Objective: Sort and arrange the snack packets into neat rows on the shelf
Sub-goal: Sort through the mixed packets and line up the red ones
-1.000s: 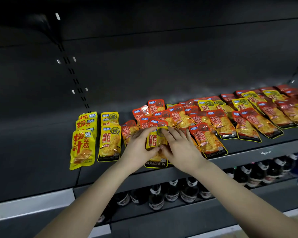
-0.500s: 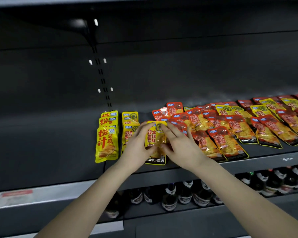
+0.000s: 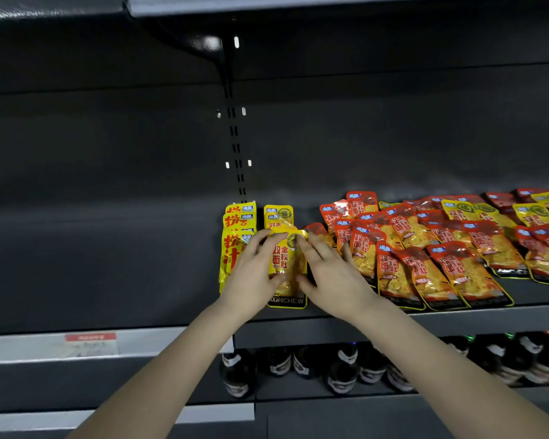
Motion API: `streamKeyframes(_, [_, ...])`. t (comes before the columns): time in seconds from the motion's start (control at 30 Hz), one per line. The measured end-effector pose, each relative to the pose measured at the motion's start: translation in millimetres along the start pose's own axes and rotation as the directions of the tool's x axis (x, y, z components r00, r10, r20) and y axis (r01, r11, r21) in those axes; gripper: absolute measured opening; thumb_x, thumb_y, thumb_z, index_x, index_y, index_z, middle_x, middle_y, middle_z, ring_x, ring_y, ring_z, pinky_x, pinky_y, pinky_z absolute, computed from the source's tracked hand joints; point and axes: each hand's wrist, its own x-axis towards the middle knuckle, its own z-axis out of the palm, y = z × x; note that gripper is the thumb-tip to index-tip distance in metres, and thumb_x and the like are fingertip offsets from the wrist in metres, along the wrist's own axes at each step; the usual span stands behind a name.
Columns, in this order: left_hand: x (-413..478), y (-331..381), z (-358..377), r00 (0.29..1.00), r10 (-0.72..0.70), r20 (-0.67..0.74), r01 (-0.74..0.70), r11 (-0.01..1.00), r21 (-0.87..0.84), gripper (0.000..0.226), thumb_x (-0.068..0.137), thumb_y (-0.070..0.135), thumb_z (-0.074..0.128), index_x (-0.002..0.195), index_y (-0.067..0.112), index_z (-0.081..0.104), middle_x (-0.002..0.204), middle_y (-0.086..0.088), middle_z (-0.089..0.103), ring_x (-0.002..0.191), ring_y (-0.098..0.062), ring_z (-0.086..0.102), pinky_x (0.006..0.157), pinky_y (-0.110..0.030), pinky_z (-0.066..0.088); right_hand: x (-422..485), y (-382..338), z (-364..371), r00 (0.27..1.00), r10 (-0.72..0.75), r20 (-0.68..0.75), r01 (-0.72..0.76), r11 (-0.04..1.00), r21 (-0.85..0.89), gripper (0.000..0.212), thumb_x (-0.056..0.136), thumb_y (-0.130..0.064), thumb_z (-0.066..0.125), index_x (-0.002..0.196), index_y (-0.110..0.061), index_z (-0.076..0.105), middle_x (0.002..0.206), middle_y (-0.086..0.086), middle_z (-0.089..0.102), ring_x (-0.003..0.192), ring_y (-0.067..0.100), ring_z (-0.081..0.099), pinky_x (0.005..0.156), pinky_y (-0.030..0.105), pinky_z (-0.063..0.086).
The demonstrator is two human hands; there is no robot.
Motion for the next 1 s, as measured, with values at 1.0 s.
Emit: streamKeyframes(1.0, [-6, -9, 10, 1.000, -0.029, 0.006, 0.028, 0.986, 0.165, 0.047, 0.092, 0.034, 0.056, 0.138, 0.030, 0.045, 0.149, 0.010, 0.035, 0.144, -0.017, 0.019, 0.117, -0.041, 0.000, 1, 8, 16, 0.998, -0.059, 0.024, 0.060, 0.998, -0.033, 0.060, 0.096, -0.019, 0.037, 0.149, -0.023, 0.010, 0.158, 0.000, 0.004, 0.145, 0.024, 0.003, 0.116, 0.046, -0.002])
